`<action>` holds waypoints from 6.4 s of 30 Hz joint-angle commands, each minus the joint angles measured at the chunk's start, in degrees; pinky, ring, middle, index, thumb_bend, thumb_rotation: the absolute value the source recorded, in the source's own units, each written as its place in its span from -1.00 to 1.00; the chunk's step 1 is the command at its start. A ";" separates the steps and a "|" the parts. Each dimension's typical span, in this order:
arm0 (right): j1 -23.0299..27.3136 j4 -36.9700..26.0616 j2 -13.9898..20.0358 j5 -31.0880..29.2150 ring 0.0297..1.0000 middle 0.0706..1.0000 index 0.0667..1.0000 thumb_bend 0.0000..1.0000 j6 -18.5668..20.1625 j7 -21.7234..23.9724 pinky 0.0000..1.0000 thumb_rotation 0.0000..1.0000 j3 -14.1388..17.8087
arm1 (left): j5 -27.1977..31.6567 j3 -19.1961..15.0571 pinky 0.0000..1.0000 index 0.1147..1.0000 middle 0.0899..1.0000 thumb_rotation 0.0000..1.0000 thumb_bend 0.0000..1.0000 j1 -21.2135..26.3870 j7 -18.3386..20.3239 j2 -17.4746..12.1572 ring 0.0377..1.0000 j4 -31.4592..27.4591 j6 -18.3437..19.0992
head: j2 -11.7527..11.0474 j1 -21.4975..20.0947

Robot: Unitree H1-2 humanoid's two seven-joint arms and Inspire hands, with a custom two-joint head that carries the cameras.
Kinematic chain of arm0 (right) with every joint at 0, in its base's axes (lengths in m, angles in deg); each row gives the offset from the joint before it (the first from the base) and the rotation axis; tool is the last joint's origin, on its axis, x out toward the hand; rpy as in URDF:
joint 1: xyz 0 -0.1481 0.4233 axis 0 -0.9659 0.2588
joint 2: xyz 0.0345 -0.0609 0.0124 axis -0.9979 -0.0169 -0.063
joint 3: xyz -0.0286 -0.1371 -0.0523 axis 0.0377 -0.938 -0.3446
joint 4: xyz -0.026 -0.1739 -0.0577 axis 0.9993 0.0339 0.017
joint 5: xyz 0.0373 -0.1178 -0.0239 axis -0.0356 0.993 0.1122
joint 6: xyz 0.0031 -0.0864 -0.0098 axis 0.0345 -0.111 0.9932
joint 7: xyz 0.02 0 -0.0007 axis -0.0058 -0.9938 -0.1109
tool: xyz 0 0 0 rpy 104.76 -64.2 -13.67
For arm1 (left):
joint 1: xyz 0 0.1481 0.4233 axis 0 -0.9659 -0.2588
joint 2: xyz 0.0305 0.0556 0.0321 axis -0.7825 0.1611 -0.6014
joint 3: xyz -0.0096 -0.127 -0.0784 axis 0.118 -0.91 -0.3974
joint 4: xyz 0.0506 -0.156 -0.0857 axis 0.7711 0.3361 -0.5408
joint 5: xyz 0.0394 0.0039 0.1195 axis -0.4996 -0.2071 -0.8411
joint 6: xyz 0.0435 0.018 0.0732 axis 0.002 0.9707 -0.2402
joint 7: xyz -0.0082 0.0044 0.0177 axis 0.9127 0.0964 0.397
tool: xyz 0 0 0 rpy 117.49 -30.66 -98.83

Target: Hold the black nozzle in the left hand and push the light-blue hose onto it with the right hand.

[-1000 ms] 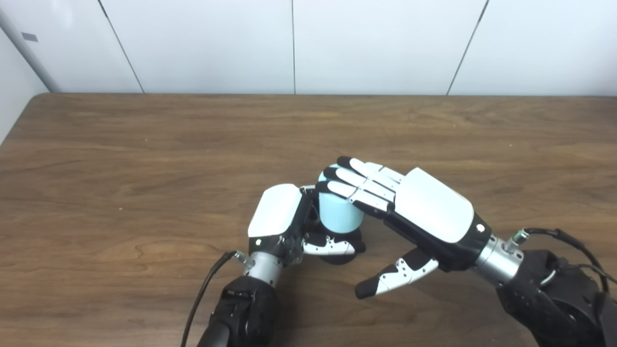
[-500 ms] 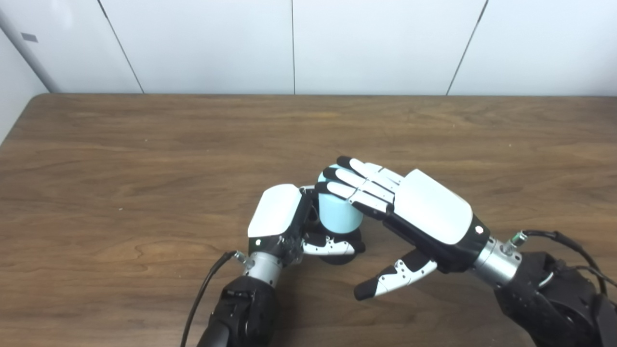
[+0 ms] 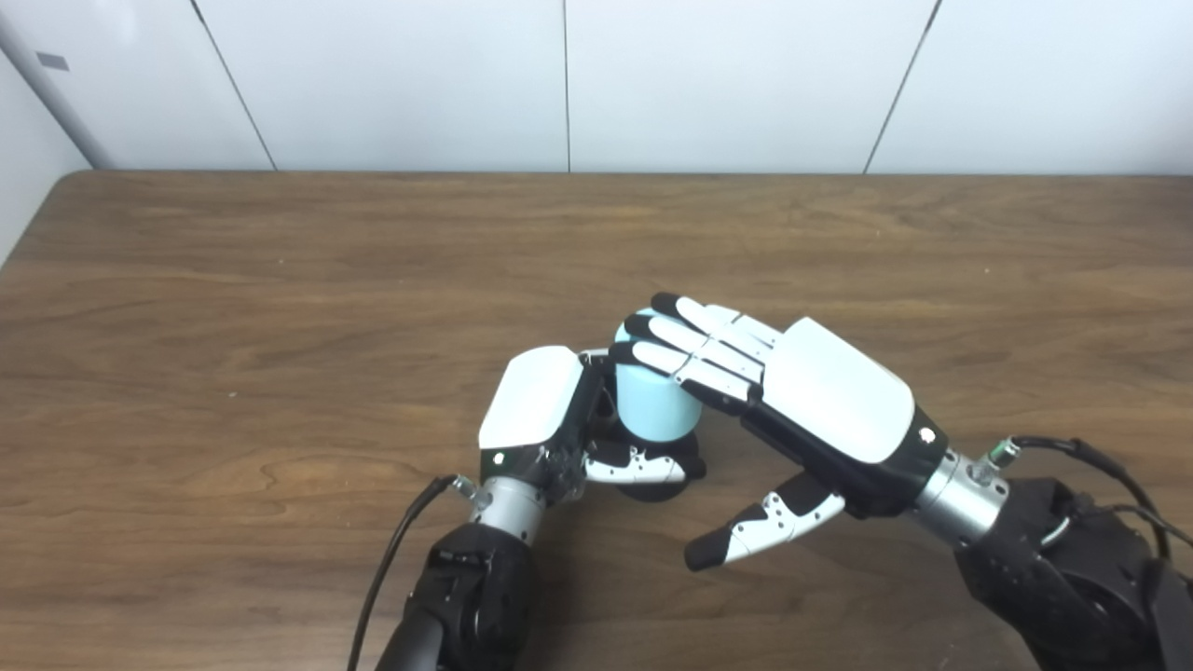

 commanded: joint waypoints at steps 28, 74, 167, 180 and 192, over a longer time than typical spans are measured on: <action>-2.60 3.95 2.39 2.33 0.88 0.83 0.77 0.23 1.97 5.79 0.82 1.00 -1.46 | -0.62 -0.20 -0.16 -0.12 -0.19 -1.00 0.04 -0.13 0.83 -0.11 -0.07 -1.17 0.40 | 0.39 -0.18; -3.50 3.31 2.53 -1.15 0.86 0.83 0.78 0.16 2.88 4.54 0.78 1.00 -0.39 | -0.37 -0.33 -0.15 -0.12 -0.18 -1.00 0.04 0.09 0.84 -0.06 -0.07 -0.98 0.31 | 0.65 -0.11; 1.24 -4.69 -1.18 -2.25 0.88 0.86 0.80 0.18 6.49 7.14 0.82 1.00 4.53 | 0.30 -0.62 -0.19 -0.09 -0.19 -1.00 0.00 0.19 0.34 0.17 -0.20 -0.52 0.28 | 0.71 -0.07; 0.10 -2.84 -0.22 -0.68 0.89 0.79 0.67 0.14 4.91 8.38 0.84 1.00 3.59 | 0.13 -0.52 -0.22 -0.09 -0.21 -1.00 0.00 0.25 0.43 0.11 -0.21 -0.77 0.21 | 0.90 -0.06; -3.18 0.95 1.12 1.90 0.81 0.76 0.67 0.21 5.28 10.28 0.74 1.00 -0.03 | -0.37 -0.43 -0.23 -0.08 -0.20 -1.00 0.00 0.26 0.98 0.15 -0.22 -1.17 0.64 | 1.23 0.20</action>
